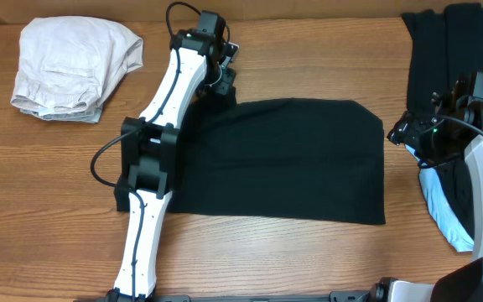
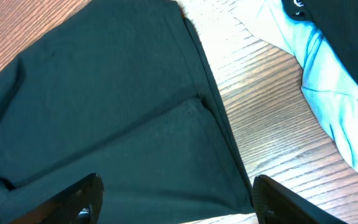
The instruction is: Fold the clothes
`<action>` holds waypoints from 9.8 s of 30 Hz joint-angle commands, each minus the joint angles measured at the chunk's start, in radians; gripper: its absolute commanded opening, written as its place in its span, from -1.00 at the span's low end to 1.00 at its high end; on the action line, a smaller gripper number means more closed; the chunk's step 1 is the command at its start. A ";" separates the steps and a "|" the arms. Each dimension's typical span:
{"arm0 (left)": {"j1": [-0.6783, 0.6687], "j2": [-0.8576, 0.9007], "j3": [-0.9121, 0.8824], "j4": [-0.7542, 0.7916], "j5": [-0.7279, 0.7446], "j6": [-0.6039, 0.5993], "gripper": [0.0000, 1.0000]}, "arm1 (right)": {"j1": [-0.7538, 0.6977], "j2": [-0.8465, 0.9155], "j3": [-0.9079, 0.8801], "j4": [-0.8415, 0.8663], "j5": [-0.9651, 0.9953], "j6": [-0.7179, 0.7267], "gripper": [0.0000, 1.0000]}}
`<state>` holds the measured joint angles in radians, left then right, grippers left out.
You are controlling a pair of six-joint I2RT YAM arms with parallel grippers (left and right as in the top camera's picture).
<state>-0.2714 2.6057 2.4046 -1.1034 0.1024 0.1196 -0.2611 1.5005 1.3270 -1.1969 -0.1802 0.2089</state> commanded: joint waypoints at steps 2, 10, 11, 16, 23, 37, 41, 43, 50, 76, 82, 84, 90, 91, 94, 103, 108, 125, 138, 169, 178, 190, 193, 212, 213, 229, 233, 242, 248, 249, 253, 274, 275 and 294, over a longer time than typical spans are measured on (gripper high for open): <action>-0.002 0.024 -0.014 -0.004 -0.009 -0.011 -0.26 | -0.002 -0.018 0.021 -0.001 -0.008 -0.005 0.61; -0.004 0.024 -0.016 -0.017 -0.039 -0.020 -0.31 | -0.002 -0.018 0.021 -0.003 -0.009 -0.005 0.61; -0.004 0.024 -0.016 -0.017 -0.047 -0.023 -0.38 | -0.002 -0.018 0.021 -0.004 -0.009 -0.005 0.61; -0.002 0.024 -0.016 -0.017 -0.059 -0.036 -0.92 | -0.002 -0.018 0.021 -0.004 -0.009 -0.005 0.61; -0.003 0.017 -0.011 -0.011 -0.065 -0.076 -0.92 | -0.002 -0.018 0.021 -0.003 -0.009 -0.005 0.61; 0.026 -0.037 0.374 -0.187 -0.139 -0.164 -0.92 | 0.037 -0.009 0.021 0.260 -0.103 -0.113 0.61; 0.026 -0.037 0.447 -0.190 -0.139 -0.173 -0.92 | 0.074 0.040 0.021 0.381 -0.046 -0.113 0.61; 0.024 -0.037 0.472 -0.190 -0.140 -0.172 -0.92 | 0.086 0.097 0.021 0.453 -0.013 -0.113 0.61; 0.021 -0.037 0.488 -0.187 -0.166 -0.172 -0.92 | 0.086 0.266 0.021 0.608 0.007 -0.112 0.58; 0.021 -0.036 0.469 -0.270 -0.165 -0.195 -0.92 | 0.195 0.604 0.021 0.936 0.038 -0.074 0.09; 0.021 -0.036 0.469 -0.306 -0.165 -0.195 -0.92 | 0.195 0.604 0.021 0.961 0.072 -0.045 -0.62; 0.021 -0.036 0.469 -0.314 -0.166 -0.195 -0.92 | 0.195 0.604 0.023 0.955 0.071 -0.027 -0.92; 0.031 -0.036 0.470 -0.333 -0.166 -0.195 -0.92 | 0.195 0.599 0.068 0.838 0.063 -0.022 -0.92; 0.036 -0.036 0.472 -0.340 -0.166 -0.195 -0.92 | 0.195 0.594 0.087 0.803 0.062 -0.022 -0.92; 0.054 -0.037 0.477 -0.374 -0.165 -0.230 -0.92 | 0.187 0.564 0.174 0.659 0.037 -0.023 -0.92; 0.129 -0.037 0.505 -0.529 -0.161 -0.334 -0.92 | 0.185 0.465 0.444 0.130 -0.005 -0.026 -0.92; 0.134 -0.037 0.505 -0.586 -0.149 -0.317 -0.92 | 0.178 0.434 0.448 -0.016 -0.004 -0.026 -0.92; 0.112 -0.274 0.199 -0.587 -0.090 -0.352 -0.92 | 0.166 0.417 0.446 -0.215 -0.016 -0.026 -0.92; 0.107 -0.370 -0.381 -0.572 -0.173 -0.478 -0.91 | 0.166 0.399 0.270 -0.166 0.016 -0.026 -0.92; 0.055 -0.476 -0.167 -0.517 -0.134 -0.322 0.87 | 0.114 0.399 0.246 -0.072 0.014 -0.026 -0.86; 0.055 -0.468 -0.342 -0.464 -0.127 -0.371 0.90 | 0.114 0.400 0.246 -0.061 0.014 -0.034 -0.83; 0.054 -0.467 -0.464 -0.323 -0.129 -0.389 0.27 | 0.115 0.400 0.246 -0.062 0.014 -0.034 -0.83; 0.054 -0.467 -0.474 -0.312 -0.129 -0.389 0.27 | 0.115 0.400 0.246 -0.064 0.014 -0.034 -0.83; 0.068 -0.467 -0.545 -0.272 -0.140 -0.388 -0.92 | 0.115 0.400 0.246 -0.069 0.014 -0.034 -0.83; 0.069 -0.468 -0.543 -0.279 -0.156 -0.385 -0.92 | 0.115 0.400 0.246 -0.069 0.014 -0.034 -0.83; 0.166 -0.477 -0.317 -0.587 -0.217 -0.420 -0.92 | 0.115 0.400 0.246 -0.083 0.014 -0.049 -0.83; 0.167 -0.477 -0.434 -0.586 -0.272 -0.466 -0.92 | 0.115 0.400 0.246 -0.087 0.014 -0.049 -0.83; 0.168 -0.477 -0.659 -0.468 -0.425 -0.562 -0.91 | 0.115 0.400 0.231 -0.127 0.014 -0.049 -0.82; 0.168 -0.476 -0.706 -0.357 -0.424 -0.562 -0.73 | 0.114 0.400 0.093 -0.092 0.014 -0.048 -0.53; 0.168 -0.476 -0.708 -0.355 -0.424 -0.562 -0.63 | 0.114 0.400 0.074 -0.088 0.014 -0.048 -0.40; 0.168 -0.476 -0.710 -0.355 -0.427 -0.560 0.39 | 0.110 0.400 0.006 -0.039 0.014 -0.025 0.02; 0.289 -0.476 -0.132 -0.458 -0.113 -0.348 1.00 | 0.083 0.400 -0.114 0.124 0.044 -0.041 0.36; 0.289 -0.476 -0.098 -0.467 -0.094 -0.338 1.00 | 0.083 0.400 -0.126 0.135 0.032 -0.041 0.31; 0.293 -0.476 0.098 -0.469 -0.109 -0.299 1.00 | 0.044 0.399 -0.120 0.272 -0.053 -0.026 -0.92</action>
<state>0.0204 2.1357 2.4851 -1.5784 0.0734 -0.2016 -0.1837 1.8942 1.1484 -0.9165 -0.2218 0.1787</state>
